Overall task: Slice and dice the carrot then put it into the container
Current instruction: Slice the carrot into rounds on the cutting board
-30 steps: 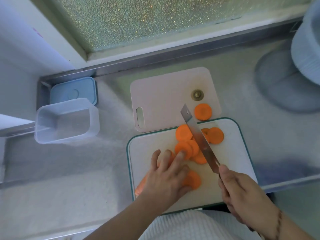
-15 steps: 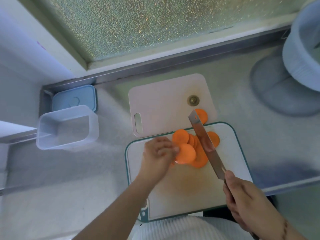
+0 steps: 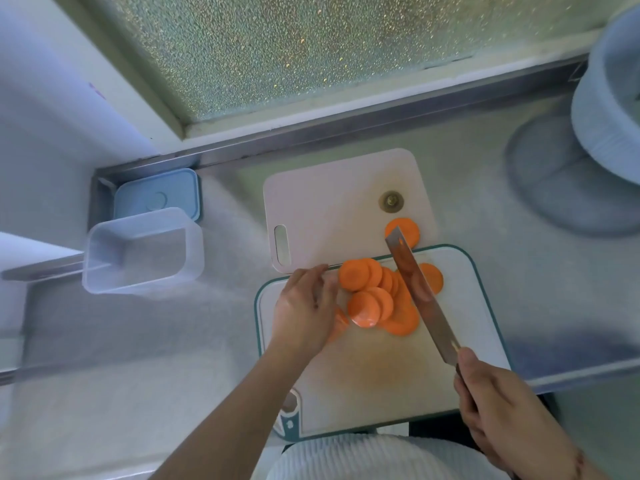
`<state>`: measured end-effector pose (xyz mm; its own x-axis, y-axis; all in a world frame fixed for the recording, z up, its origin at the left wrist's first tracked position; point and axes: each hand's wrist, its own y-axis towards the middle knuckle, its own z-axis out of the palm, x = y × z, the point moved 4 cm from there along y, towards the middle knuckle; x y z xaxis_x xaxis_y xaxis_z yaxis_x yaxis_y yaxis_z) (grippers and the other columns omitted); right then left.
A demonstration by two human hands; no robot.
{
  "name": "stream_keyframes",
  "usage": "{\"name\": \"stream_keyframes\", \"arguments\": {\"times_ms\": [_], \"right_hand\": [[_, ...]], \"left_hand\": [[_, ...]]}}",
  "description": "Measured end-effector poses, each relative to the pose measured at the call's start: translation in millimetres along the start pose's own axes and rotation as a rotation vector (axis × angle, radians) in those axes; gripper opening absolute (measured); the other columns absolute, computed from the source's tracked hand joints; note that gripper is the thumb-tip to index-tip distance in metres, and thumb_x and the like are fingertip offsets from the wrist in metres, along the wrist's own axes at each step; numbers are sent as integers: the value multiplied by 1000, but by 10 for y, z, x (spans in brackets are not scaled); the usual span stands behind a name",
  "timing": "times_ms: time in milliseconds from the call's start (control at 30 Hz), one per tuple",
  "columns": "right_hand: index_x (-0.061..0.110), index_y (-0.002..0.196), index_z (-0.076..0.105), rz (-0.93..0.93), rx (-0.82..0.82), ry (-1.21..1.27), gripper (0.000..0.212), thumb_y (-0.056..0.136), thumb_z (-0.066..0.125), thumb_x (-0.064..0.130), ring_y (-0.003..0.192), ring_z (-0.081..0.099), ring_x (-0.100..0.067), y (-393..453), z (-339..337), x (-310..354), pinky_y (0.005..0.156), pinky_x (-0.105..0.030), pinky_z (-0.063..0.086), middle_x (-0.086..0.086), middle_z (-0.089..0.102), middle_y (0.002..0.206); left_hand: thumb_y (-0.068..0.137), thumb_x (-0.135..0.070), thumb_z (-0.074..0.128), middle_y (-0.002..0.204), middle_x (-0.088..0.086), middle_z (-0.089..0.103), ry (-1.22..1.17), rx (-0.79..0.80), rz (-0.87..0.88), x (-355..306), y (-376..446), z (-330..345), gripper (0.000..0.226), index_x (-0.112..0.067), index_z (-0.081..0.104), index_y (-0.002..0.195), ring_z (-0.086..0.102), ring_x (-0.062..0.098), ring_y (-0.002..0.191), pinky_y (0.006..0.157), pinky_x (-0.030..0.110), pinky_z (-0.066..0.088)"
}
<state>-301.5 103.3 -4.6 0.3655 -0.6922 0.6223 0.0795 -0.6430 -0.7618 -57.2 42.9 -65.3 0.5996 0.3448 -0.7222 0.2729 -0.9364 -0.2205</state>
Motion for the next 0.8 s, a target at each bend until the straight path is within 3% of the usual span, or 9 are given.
{"name": "stream_keyframes", "arguments": {"times_ms": [67,167,267,333,400,500,600,733,800], "right_hand": [[15,56,36,-31,21,-84,66,82,31,76,38,30,-10,20,22,-18,39,-16,27,2,33,45],[16,61,47,-94,53,-202,82,59,30,97,46,41,-9,71,112,-34,47,-17,33,2,45,51],[29,57,50,-231,85,-337,74,60,24,98,46,44,-6,60,258,40,50,-18,35,3,48,46],[28,55,52,-267,86,-351,56,82,38,76,51,49,-6,40,333,76,58,-27,43,6,51,47],[20,53,49,-271,92,-391,56,89,41,63,53,52,-6,22,383,67,66,-30,46,7,53,48],[15,62,53,-300,62,-428,87,64,22,96,59,58,-8,-5,440,22,64,-24,46,6,59,54],[14,64,62,-353,-12,-411,100,58,14,101,68,62,-4,-19,449,-51,70,-26,47,8,66,68],[18,72,68,-535,-58,-512,81,85,19,82,77,61,-3,-59,546,-83,79,-9,40,4,68,69],[21,69,66,-563,-122,-542,71,94,23,71,70,59,-2,-89,579,-86,79,2,33,6,66,64]], "left_hand": [[91,-56,52,113,-1,67,147,12,198,122,-229,-78,56,-17,64,129,62,19,99,83,34,53],[83,-55,62,119,-3,64,356,10,420,325,-532,-51,58,-22,55,130,59,19,101,79,32,56],[87,-41,60,123,-2,57,354,-23,537,393,-676,9,48,-20,52,130,58,20,99,70,33,58],[90,-37,58,124,0,56,341,-23,553,405,-725,17,47,-18,51,132,58,21,98,69,32,57],[93,-36,57,125,3,58,352,-13,567,406,-785,31,45,-17,50,134,59,23,98,72,34,57],[95,-34,54,125,7,61,394,11,564,433,-829,83,44,-19,49,136,61,28,100,77,41,56],[95,-32,54,127,9,60,402,35,545,466,-821,119,43,-21,47,136,61,31,100,78,45,55],[95,-30,55,130,10,59,390,69,535,491,-821,148,44,-20,48,137,60,32,104,81,47,54],[96,-29,55,132,10,58,373,79,530,488,-832,155,43,-19,48,138,59,31,105,83,48,54]]}}
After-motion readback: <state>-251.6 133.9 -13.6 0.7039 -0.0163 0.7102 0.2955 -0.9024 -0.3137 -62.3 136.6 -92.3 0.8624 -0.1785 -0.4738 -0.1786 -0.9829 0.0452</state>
